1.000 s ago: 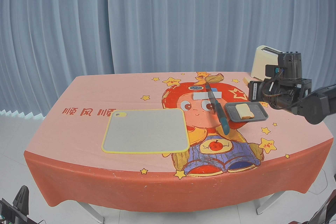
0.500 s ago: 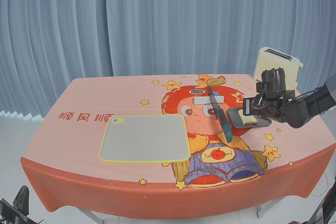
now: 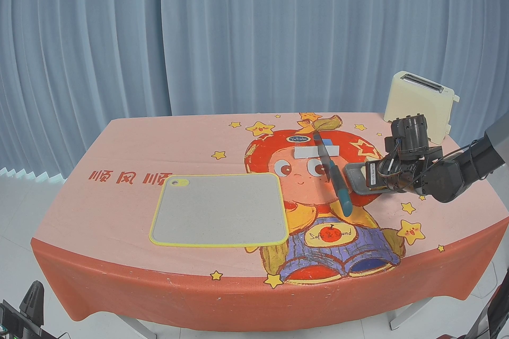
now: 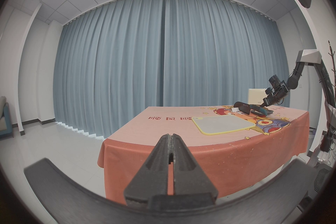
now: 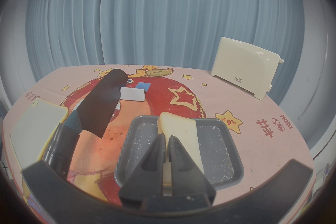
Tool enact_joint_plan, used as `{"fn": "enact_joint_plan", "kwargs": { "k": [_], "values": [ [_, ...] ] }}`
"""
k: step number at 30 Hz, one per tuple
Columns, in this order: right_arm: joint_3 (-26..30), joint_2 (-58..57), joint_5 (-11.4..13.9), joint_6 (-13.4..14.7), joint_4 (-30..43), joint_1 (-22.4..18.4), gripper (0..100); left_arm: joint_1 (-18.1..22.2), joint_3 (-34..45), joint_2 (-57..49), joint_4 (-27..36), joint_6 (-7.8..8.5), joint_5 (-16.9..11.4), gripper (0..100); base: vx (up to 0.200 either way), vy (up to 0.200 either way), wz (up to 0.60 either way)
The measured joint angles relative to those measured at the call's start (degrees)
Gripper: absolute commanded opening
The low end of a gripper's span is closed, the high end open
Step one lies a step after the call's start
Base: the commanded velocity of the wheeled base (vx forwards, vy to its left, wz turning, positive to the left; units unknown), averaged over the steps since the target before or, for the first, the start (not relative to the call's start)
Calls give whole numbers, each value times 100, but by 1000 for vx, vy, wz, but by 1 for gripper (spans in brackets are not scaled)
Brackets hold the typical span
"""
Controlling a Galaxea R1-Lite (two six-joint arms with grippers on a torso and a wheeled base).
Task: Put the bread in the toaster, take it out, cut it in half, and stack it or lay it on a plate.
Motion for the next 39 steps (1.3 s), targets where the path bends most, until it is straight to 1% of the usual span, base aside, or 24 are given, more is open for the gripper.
{"fn": "enact_joint_plan", "kwargs": {
  "k": [6,18,24,36,37,39],
  "values": [
    [35,-7,-46,-7,-2,22,0,0,0,0,0,-6,0,0,0,0,0],
    [50,-24,-52,-9,-2,71,0,-2,0,0,0,-9,0,0,0,0,0],
    [66,-28,-200,-16,0,116,0,0,0,0,0,-9,-7,0,0,0,0],
    [68,-24,-206,13,-5,204,0,0,0,0,0,-11,-7,0,0,0,0],
    [68,-22,-206,11,-2,206,100,0,0,0,0,-11,-7,0,0,0,0],
    [68,-16,-206,13,-2,215,100,0,0,0,0,-11,-7,0,0,0,0]
  ]
}}
